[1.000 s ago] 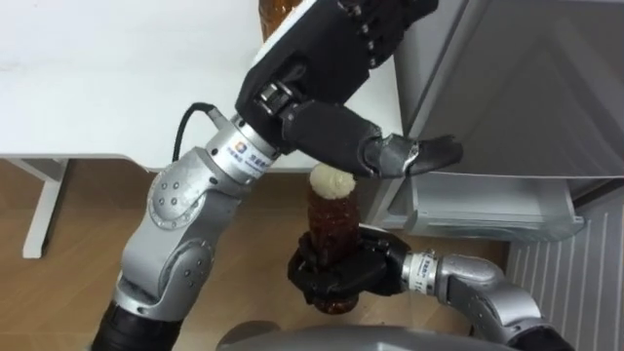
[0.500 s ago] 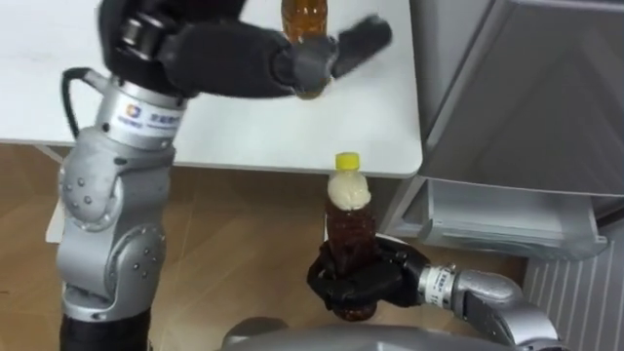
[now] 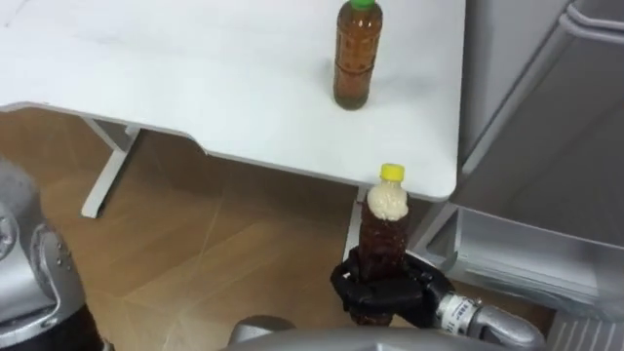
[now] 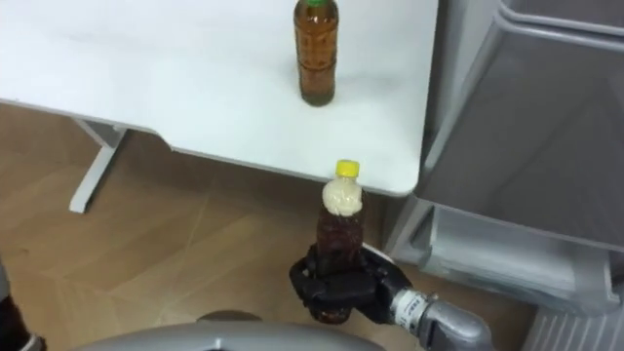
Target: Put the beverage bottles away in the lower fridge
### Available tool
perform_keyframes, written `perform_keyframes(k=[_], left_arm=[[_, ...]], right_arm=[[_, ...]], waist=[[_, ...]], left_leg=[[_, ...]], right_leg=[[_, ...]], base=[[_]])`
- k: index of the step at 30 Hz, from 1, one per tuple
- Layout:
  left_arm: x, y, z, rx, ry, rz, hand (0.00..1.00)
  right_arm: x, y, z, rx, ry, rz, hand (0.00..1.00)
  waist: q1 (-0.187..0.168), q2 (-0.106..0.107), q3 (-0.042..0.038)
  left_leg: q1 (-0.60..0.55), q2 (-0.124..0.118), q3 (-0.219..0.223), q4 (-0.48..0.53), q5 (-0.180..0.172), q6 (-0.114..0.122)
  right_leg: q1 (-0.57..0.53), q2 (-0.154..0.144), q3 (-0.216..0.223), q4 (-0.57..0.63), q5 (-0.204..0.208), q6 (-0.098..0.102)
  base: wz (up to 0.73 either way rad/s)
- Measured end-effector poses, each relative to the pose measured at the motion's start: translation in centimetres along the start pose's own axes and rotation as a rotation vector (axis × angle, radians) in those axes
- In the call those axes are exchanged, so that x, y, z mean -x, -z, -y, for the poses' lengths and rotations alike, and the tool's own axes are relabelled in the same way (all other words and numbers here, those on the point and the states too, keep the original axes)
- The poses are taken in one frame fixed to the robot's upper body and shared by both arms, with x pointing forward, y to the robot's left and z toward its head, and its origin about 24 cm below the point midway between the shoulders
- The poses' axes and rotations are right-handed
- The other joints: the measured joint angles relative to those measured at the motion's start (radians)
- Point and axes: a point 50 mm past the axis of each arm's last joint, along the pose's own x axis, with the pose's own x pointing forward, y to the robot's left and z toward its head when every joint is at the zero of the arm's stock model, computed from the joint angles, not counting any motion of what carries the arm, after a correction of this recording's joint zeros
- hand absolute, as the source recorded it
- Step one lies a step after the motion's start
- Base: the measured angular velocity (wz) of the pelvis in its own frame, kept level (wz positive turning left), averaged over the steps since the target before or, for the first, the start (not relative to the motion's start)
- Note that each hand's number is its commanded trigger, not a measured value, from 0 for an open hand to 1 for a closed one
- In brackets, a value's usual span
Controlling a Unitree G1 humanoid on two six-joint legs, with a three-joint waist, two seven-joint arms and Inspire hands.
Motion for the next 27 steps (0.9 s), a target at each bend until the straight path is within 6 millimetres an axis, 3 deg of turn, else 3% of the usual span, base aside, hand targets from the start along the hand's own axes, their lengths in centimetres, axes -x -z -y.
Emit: perform_keyframes(k=[1,2,7,12,17,23,27], left_arm=[[0.0,0.2,-0.4,-0.015,-0.023,-0.007,0.0],[0.2,0.7,-1.2,-0.05,-0.066,-0.031,0.0],[2.0,3.6,-4.1,-0.162,-0.173,-0.209,0.0],[6.9,7.9,-7.9,-0.293,-0.272,-0.556,0.0],[12.0,11.1,-9.1,-0.395,-0.283,-0.835,0.0],[17.8,12.7,-11.0,-0.531,-0.253,-1.115,0.0],[21.2,13.2,-11.5,-0.58,-0.182,-1.265,0.0]], right_arm=[[0.0,0.0,0.0,0.002,0.003,-0.002,1.0],[0.2,0.2,0.1,-0.005,0.014,-0.003,1.0],[0.7,0.6,0.4,-0.03,0.073,-0.006,1.0],[1.4,1.7,0.9,-0.072,0.15,-0.045,1.0],[2.2,3.7,1.7,-0.147,0.217,-0.109,1.0],[2.7,4.6,2.1,-0.194,0.258,-0.116,1.0],[3.5,5.9,2.7,-0.309,0.333,-0.106,1.0]], waist=[[0.003,0.005,0.002],[0.009,0.008,-0.0035],[0.008,-0.003,-0.009],[-0.01,-0.019,-0.009],[-0.017,-0.032,-0.0075],[-0.067,-0.039,-0.0063],[-0.072,-0.04,-0.0065]], left_leg=[[0.004,-0.001,-0.001,-0.004,0.0,0.0],[0.007,-0.002,-0.002,-0.007,0.0,0.0],[0.006,-0.016,-0.034,-0.002,0.001,0.002],[0.013,-0.018,-0.033,-0.008,0.002,0.003],[0.009,-0.019,-0.031,-0.011,0.002,0.004],[0.018,-0.015,-0.028,-0.024,0.001,0.003],[0.019,-0.013,-0.019,-0.028,0.001,0.003]], right_leg=[[0.006,0.0,0.003,-0.002,0.0,0.0],[0.01,0.0,0.004,-0.006,0.0,0.001],[0.017,-0.006,-0.005,-0.016,-0.011,-0.002],[0.024,-0.008,-0.009,-0.017,-0.012,0.0],[0.021,-0.009,-0.009,-0.021,-0.012,0.0],[0.025,-0.005,-0.005,-0.025,-0.012,0.0],[0.021,-0.004,0.011,-0.022,-0.011,-0.002]], base=[[-0.04],[0.0],[0.08],[0.01],[0.0],[-0.03],[-0.09]])
